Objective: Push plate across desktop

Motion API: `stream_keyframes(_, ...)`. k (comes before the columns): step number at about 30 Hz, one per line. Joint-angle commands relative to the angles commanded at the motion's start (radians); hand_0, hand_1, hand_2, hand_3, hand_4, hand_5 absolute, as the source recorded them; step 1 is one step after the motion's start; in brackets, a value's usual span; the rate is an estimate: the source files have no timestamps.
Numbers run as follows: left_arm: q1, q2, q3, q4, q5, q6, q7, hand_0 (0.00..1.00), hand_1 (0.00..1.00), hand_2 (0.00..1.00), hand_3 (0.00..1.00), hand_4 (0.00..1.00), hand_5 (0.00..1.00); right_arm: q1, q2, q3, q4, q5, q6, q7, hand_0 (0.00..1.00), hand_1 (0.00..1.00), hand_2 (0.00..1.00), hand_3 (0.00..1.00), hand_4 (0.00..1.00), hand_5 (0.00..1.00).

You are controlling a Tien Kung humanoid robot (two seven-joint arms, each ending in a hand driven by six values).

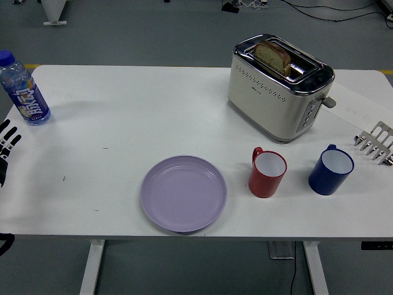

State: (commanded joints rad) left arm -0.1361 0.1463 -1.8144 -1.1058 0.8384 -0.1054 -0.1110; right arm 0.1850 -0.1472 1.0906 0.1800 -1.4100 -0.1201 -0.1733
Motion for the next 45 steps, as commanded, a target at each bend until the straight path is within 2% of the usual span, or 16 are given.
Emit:
stream_keyframes(16,-0.016,-0.015,0.009,0.007,-0.022,0.015,-0.011,0.801,0.83,0.861,0.876,0.635,0.998,0.008,-0.001,-0.006,0.0,0.009,0.0,0.003,0.638,0.609,0.666,0.605,0.189,0.111)
stream_keyframes(17,-0.017,-0.016,0.011,0.008,-0.025,0.018,-0.013,0.815,0.861,0.892,0.888,0.64,0.998,0.008,-0.002,-0.006,0.0,0.01,0.0,0.004,0.64,0.609,0.665,0.605,0.189,0.111)
stream_keyframes(22,-0.019,-0.019,0.012,0.009,-0.024,0.028,-0.022,0.815,0.861,0.892,0.888,0.64,0.998,0.009,-0.002,-0.005,0.0,0.009,-0.001,0.005,0.64,0.609,0.665,0.605,0.189,0.111)
stream_keyframes(23,-0.02,-0.02,0.012,0.009,-0.028,0.032,-0.029,0.875,0.914,0.941,0.918,0.639,0.998,0.009,-0.002,-0.006,0.0,0.011,-0.001,0.005,0.64,0.609,0.665,0.605,0.189,0.11)
stream_keyframes(29,-0.023,-0.022,0.013,0.01,-0.034,0.054,-0.044,0.875,0.914,0.941,0.918,0.639,0.998,0.012,-0.003,-0.004,0.0,0.009,-0.001,0.006,0.64,0.609,0.665,0.605,0.189,0.11)
stream_keyframes(30,-0.023,-0.022,0.013,0.01,-0.034,0.057,-0.045,0.893,0.949,0.984,0.969,0.648,0.998,0.012,-0.003,-0.004,0.0,0.009,-0.001,0.006,0.64,0.609,0.666,0.605,0.188,0.11)
stream_keyframes(35,-0.021,-0.022,0.013,0.01,-0.038,0.068,-0.05,0.893,0.949,0.984,0.969,0.648,0.998,0.012,-0.003,-0.001,0.0,0.008,-0.001,0.006,0.64,0.609,0.666,0.605,0.188,0.11)
stream_keyframes(36,-0.021,-0.021,0.013,0.01,-0.039,0.069,-0.05,0.912,0.975,0.998,0.998,0.645,0.998,0.012,-0.003,-0.001,0.0,0.008,-0.002,0.006,0.64,0.609,0.666,0.605,0.188,0.11)
stream_keyframes(45,-0.022,-0.02,0.012,0.009,-0.044,0.05,-0.036,0.913,0.98,0.998,0.998,0.646,0.998,0.013,-0.002,0.003,0.0,0.005,-0.001,0.005,0.639,0.609,0.665,0.605,0.188,0.11)
